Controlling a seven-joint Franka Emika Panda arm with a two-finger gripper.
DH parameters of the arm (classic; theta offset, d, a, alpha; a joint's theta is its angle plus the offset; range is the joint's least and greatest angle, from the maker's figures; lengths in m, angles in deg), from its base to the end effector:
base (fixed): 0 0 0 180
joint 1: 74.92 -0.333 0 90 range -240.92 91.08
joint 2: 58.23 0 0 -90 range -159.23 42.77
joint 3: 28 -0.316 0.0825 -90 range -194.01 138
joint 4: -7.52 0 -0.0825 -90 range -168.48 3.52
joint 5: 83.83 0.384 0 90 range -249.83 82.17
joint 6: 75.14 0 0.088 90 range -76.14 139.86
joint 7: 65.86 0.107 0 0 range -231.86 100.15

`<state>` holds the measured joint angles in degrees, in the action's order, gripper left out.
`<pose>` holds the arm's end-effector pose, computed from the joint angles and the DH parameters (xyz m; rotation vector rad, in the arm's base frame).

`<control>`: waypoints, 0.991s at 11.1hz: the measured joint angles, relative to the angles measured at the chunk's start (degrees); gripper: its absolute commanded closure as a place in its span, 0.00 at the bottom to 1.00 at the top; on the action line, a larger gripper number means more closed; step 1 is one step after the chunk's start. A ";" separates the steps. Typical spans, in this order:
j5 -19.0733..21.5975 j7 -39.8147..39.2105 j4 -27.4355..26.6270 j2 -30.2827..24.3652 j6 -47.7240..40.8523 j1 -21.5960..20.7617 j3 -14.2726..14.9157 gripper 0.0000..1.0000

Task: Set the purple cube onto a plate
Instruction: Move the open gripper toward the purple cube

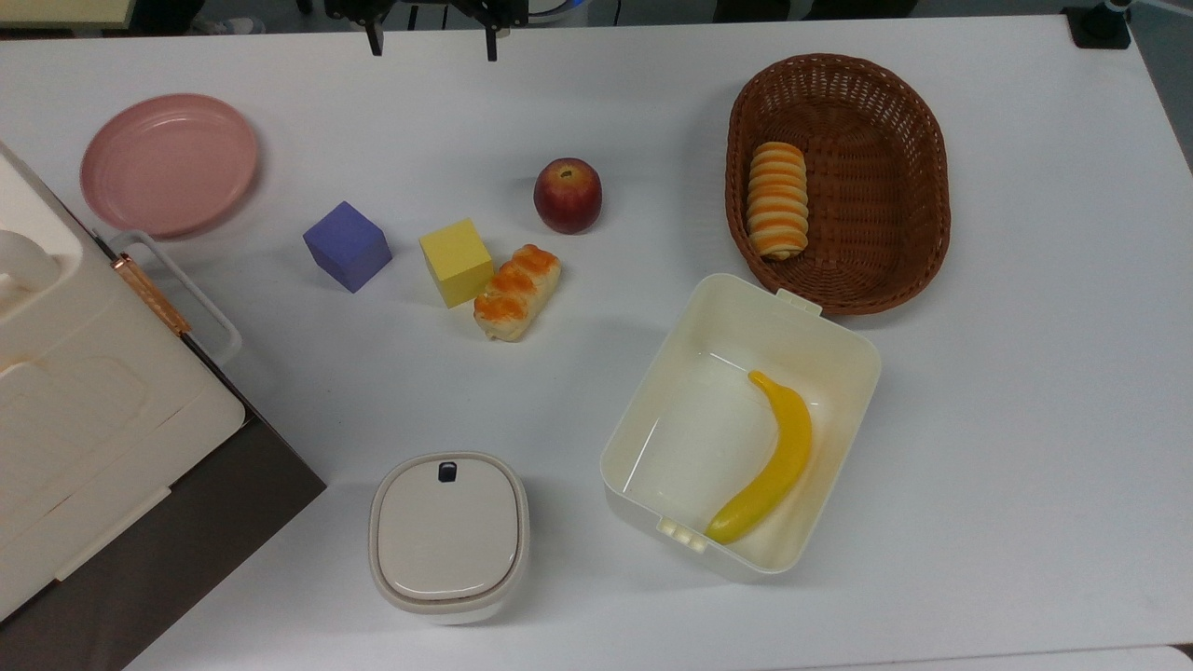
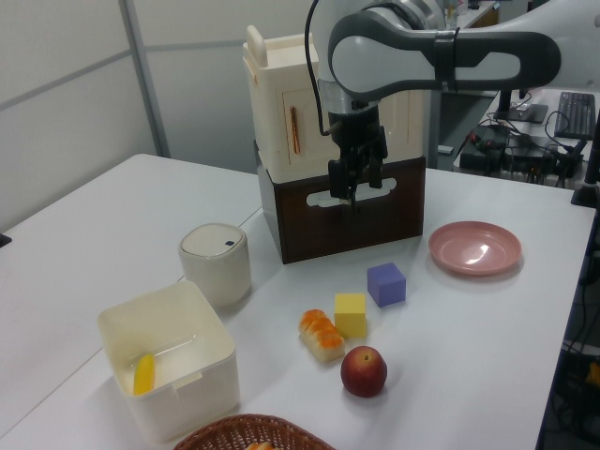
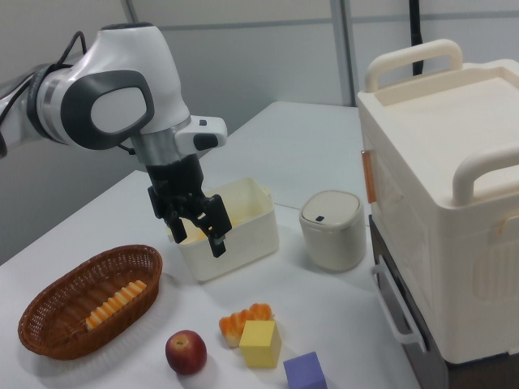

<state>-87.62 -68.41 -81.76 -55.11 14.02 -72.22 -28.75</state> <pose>0.5679 -0.0267 0.5988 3.0770 0.0175 -0.0909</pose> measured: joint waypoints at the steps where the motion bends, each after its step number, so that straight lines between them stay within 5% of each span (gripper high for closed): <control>1: 0.00 0.00 0.00 0.00 0.00 0.00 0.00 0.00; 11: 0.01 -0.28 -0.06 2.13 2.43 9.14 1.04 0.00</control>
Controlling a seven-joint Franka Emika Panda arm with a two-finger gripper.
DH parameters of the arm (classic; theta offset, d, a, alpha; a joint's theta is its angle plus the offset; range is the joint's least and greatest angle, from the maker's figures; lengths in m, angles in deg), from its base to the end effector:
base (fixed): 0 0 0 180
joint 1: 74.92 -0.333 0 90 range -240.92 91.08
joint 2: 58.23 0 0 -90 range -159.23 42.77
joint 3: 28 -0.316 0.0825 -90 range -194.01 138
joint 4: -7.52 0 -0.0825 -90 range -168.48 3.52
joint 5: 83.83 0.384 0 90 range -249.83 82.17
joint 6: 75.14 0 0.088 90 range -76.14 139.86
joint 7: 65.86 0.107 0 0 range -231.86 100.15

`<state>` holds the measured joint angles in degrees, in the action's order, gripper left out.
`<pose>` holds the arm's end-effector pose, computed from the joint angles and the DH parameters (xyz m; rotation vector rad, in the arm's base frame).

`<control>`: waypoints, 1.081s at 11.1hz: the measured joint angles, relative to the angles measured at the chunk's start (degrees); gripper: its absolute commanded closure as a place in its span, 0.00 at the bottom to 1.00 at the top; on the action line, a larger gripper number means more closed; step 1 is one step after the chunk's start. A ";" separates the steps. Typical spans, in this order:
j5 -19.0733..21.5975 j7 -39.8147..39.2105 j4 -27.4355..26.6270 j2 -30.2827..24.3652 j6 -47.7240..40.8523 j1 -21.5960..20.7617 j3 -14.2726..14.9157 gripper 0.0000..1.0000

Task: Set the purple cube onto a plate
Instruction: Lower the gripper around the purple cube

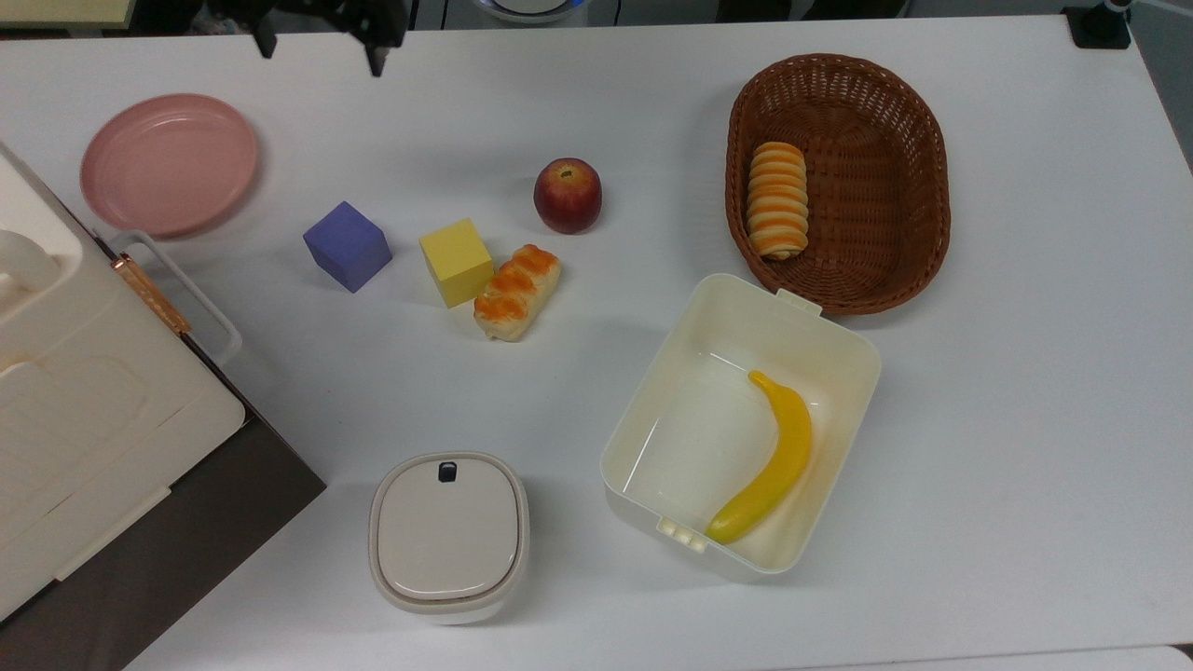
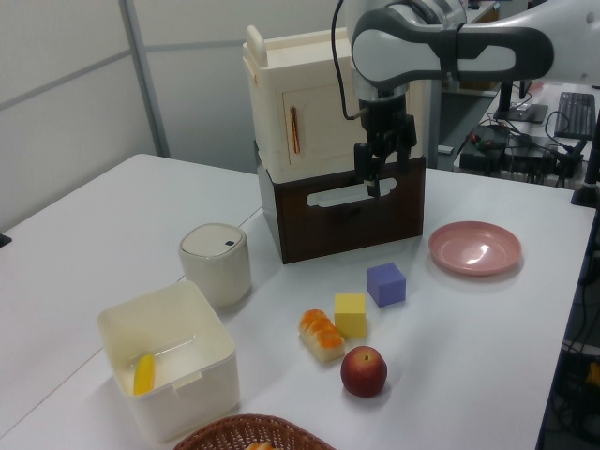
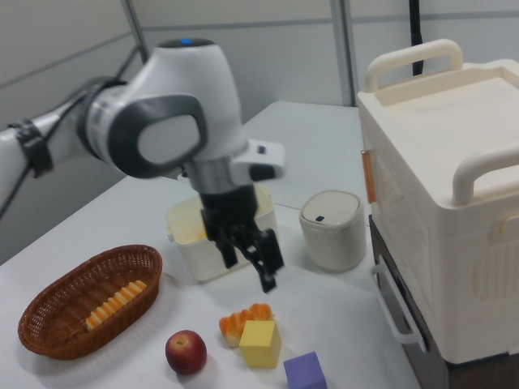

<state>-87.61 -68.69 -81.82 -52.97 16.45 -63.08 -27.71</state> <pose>0.5683 -0.1291 0.5803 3.0715 -0.2443 -0.0936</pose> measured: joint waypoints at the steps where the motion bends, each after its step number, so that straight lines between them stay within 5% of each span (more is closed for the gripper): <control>1: 0.00 1.31 -0.05 1.28 1.14 1.46 0.03 0.00; 12: 2.19 25.60 -9.81 12.69 20.97 4.58 -0.49 0.00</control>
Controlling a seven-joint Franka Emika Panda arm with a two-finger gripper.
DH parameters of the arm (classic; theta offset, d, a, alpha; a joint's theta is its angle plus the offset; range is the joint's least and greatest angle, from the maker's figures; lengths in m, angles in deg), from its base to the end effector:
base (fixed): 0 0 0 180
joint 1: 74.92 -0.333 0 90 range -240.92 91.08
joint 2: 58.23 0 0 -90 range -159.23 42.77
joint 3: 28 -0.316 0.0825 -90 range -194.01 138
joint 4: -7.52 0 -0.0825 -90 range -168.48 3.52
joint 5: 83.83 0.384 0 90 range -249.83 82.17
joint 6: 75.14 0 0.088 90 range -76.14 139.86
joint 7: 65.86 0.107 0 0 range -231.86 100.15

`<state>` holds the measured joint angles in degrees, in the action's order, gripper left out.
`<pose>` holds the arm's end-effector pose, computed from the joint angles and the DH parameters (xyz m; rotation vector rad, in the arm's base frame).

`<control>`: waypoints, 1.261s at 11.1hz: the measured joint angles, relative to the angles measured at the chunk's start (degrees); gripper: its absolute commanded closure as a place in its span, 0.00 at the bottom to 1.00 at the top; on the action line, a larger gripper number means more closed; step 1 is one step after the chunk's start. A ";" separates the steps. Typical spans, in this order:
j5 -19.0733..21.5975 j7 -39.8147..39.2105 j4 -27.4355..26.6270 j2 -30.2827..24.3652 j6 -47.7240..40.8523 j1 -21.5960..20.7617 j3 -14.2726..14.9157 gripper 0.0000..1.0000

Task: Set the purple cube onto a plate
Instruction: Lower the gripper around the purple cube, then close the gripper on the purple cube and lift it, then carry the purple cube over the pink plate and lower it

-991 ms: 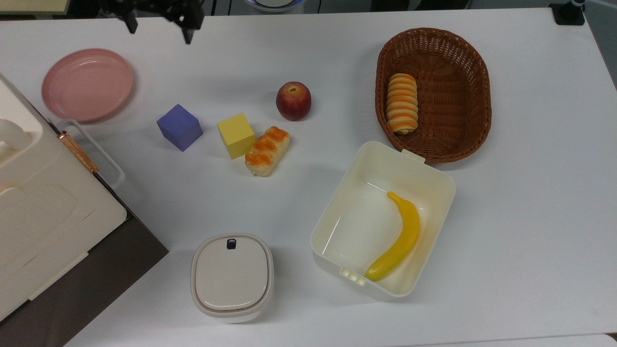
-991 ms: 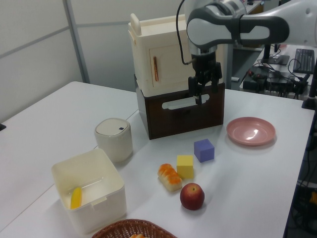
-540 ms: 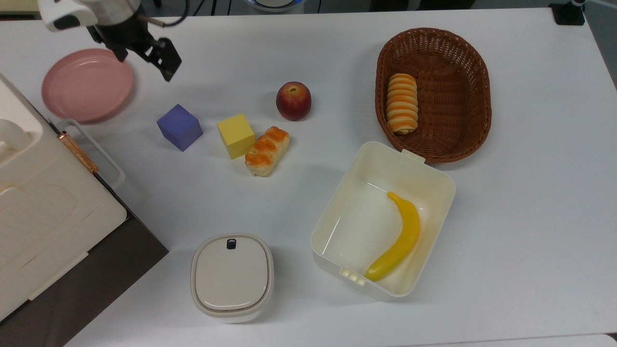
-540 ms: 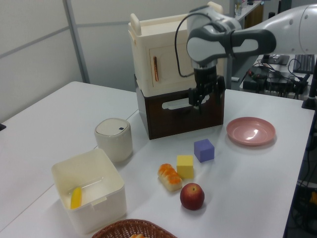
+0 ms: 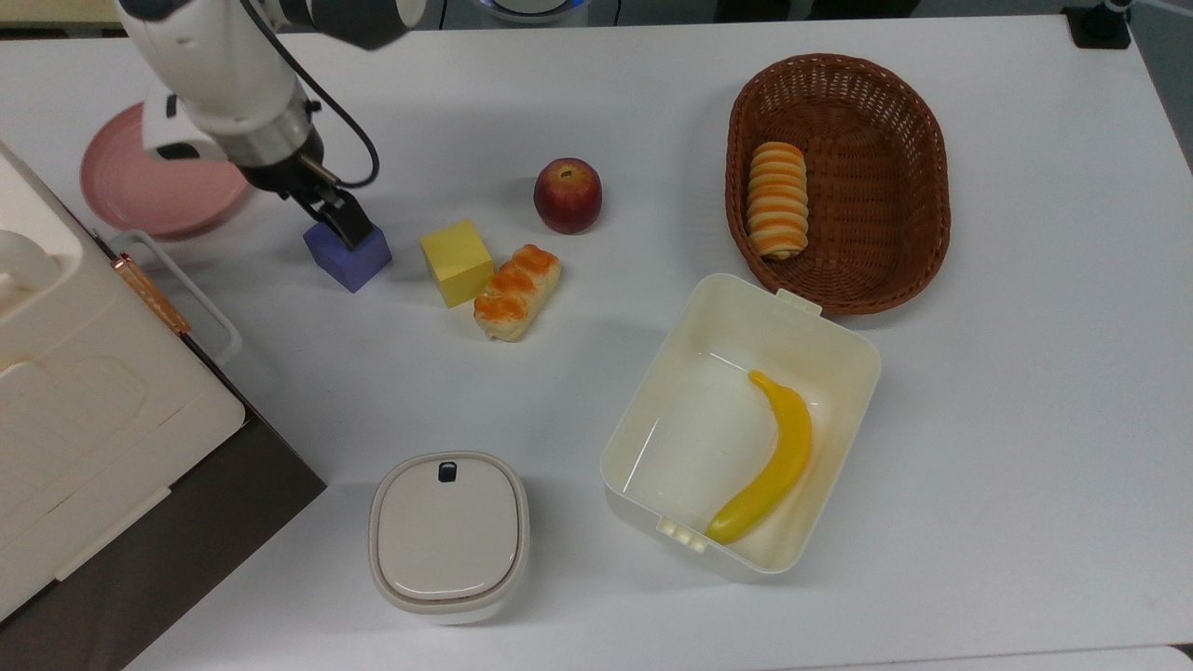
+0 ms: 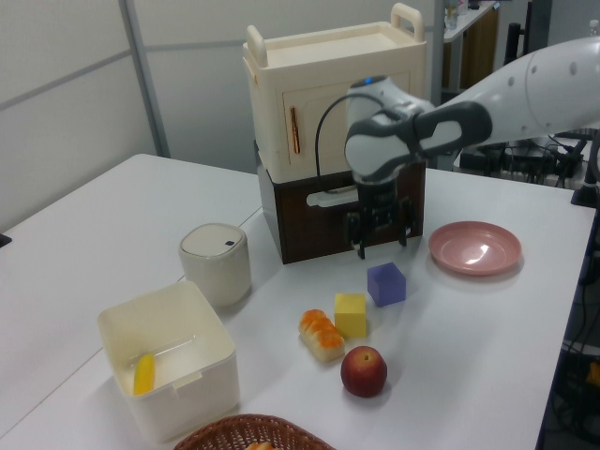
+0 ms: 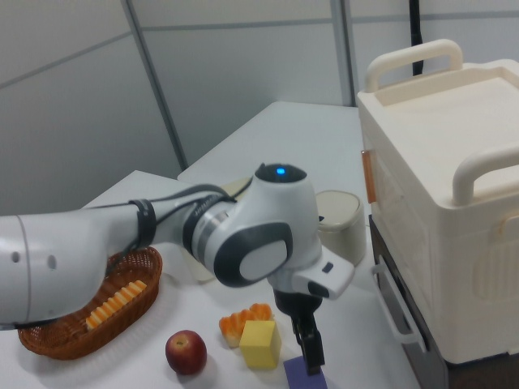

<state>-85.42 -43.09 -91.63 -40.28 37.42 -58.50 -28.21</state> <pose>0.6088 -0.1791 0.3931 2.9384 -1.0209 -0.1210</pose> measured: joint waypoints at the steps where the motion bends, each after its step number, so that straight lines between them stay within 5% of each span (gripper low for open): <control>1: 0.00 0.39 -1.28 0.70 1.93 -0.11 -0.03 0.00; 4: -0.22 0.43 -3.99 3.51 5.42 -0.68 -0.20 0.00; 5: -0.33 0.43 -3.99 4.28 5.57 -0.90 -0.20 0.12; 6: -0.45 0.43 -3.98 4.59 5.61 -0.95 -0.20 0.40; 7: -0.47 0.43 -3.98 4.77 5.65 -0.95 -0.20 0.57; 11: -0.65 0.06 -3.91 5.06 6.73 -0.94 -0.20 0.60; 14: -1.14 -8.02 -3.86 3.54 6.73 0.05 -0.14 0.59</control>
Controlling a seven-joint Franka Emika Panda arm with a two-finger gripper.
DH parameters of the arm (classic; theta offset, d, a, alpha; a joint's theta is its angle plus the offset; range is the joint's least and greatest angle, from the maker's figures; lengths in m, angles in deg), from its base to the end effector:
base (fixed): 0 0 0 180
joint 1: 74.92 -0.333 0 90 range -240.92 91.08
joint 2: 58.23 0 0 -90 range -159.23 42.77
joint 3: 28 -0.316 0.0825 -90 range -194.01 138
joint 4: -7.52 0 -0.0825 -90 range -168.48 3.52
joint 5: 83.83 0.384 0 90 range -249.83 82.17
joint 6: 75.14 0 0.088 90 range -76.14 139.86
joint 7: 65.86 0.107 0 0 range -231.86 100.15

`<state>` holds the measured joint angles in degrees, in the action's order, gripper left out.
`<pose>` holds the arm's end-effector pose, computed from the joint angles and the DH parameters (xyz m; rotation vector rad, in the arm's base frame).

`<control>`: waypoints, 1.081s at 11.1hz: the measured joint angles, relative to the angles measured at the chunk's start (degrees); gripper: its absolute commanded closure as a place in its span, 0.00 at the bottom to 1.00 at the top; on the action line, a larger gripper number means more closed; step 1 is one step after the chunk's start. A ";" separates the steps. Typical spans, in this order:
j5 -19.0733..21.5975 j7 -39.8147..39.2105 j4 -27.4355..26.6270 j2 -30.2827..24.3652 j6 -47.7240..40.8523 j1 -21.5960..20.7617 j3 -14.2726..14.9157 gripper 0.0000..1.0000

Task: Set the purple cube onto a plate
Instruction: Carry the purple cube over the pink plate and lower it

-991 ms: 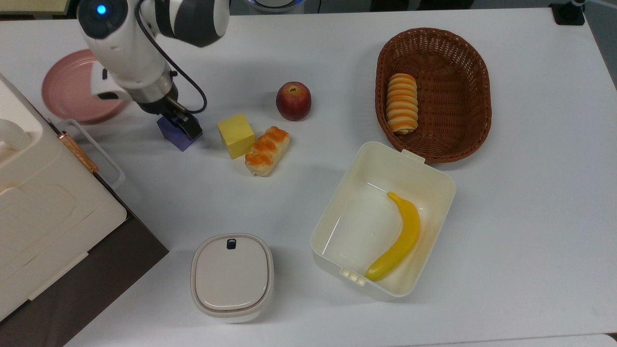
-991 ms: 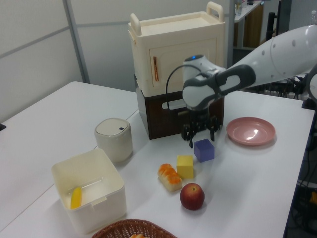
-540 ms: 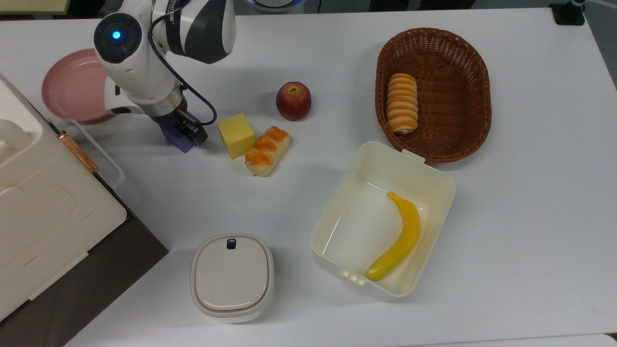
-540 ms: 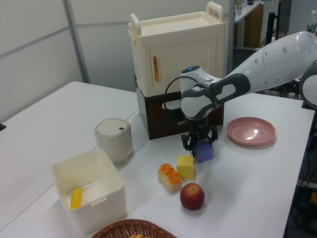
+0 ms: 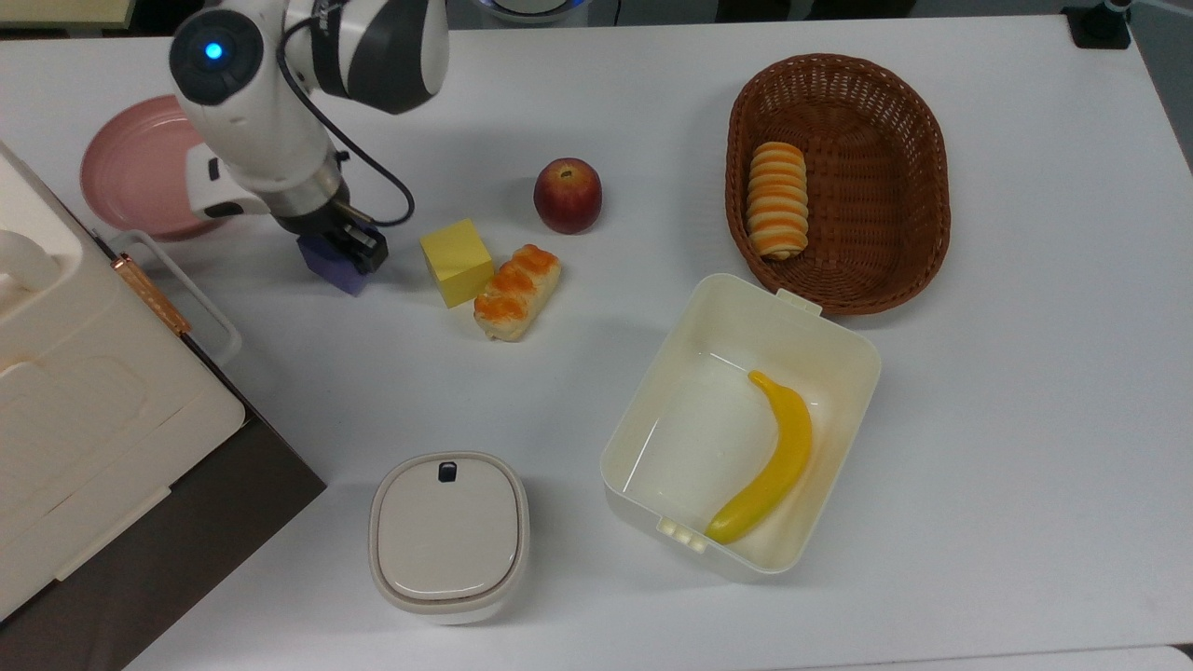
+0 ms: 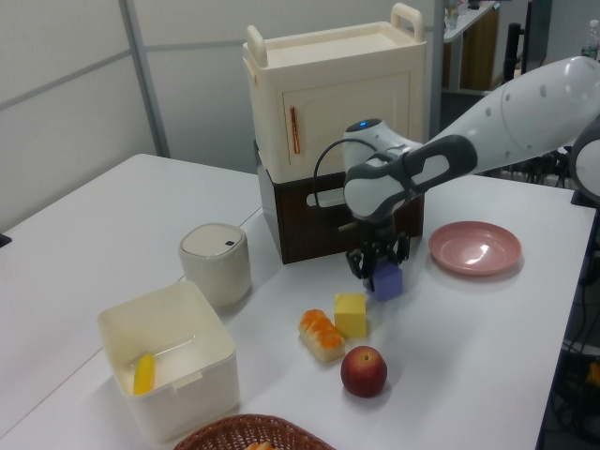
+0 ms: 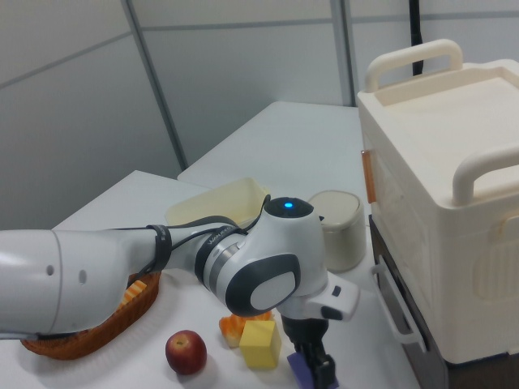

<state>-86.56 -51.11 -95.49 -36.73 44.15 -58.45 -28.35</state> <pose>0.6080 -0.1785 0.3327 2.9994 -0.7881 -0.1420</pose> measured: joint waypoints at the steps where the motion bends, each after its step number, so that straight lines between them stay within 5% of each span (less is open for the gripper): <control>1: -0.07 -5.37 -0.05 -1.12 0.00 1.04 0.07 0.59; 9: -0.10 -46.37 -2.98 -5.98 0.00 15.72 0.59 0.57; 11: -0.09 -51.94 -3.07 -5.88 0.00 19.10 0.63 0.51; 12: -0.10 -53.26 -3.16 -5.59 0.00 19.95 0.63 0.39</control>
<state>-86.65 -104.37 -98.64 -42.32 44.15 -38.50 -27.72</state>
